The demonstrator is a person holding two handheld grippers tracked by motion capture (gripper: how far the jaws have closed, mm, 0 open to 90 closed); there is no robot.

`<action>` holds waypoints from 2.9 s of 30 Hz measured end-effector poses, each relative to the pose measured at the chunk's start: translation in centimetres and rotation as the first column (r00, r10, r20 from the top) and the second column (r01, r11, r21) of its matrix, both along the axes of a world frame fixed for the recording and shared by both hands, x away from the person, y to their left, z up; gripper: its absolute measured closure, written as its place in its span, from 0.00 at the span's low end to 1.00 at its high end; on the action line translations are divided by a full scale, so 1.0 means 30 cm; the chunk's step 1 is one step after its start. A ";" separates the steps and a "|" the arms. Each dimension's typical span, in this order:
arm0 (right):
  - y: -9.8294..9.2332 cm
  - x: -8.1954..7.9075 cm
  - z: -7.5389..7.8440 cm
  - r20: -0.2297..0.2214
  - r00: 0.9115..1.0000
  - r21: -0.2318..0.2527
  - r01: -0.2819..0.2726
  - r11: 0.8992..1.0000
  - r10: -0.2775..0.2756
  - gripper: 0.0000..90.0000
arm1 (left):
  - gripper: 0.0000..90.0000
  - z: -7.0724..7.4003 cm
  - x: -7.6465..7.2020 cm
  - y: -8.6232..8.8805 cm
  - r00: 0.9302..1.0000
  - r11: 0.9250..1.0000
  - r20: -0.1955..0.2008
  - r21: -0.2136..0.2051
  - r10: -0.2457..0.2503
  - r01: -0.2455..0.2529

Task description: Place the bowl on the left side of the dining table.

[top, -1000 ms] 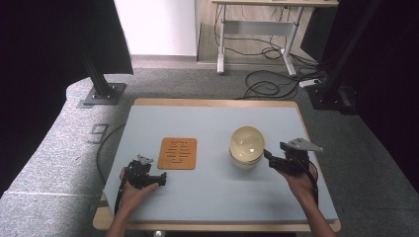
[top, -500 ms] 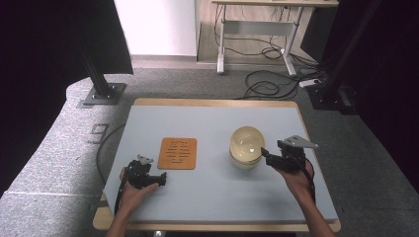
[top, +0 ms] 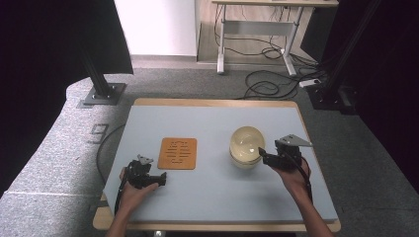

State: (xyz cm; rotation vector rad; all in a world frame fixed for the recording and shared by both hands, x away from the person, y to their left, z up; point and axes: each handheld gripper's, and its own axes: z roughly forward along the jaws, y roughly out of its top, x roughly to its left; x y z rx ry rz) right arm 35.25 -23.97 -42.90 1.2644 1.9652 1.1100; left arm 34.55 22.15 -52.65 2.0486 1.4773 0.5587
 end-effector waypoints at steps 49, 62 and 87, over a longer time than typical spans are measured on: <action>0.042 0.090 -0.020 -0.039 0.999 -0.017 0.028 0.999 -0.028 0.33 | 0.00 0.000 0.000 0.000 1.000 1.000 0.000 0.000 0.000 0.000; 0.055 0.121 -0.024 -0.054 0.998 -0.006 0.033 0.999 -0.034 0.33 | 0.00 0.000 0.000 0.000 1.000 1.000 -0.001 0.000 -0.001 0.001; 0.085 0.162 -0.054 -0.072 0.996 -0.043 0.054 0.998 -0.057 0.34 | 0.00 0.000 0.000 0.000 1.000 1.000 -0.001 -0.001 0.000 0.000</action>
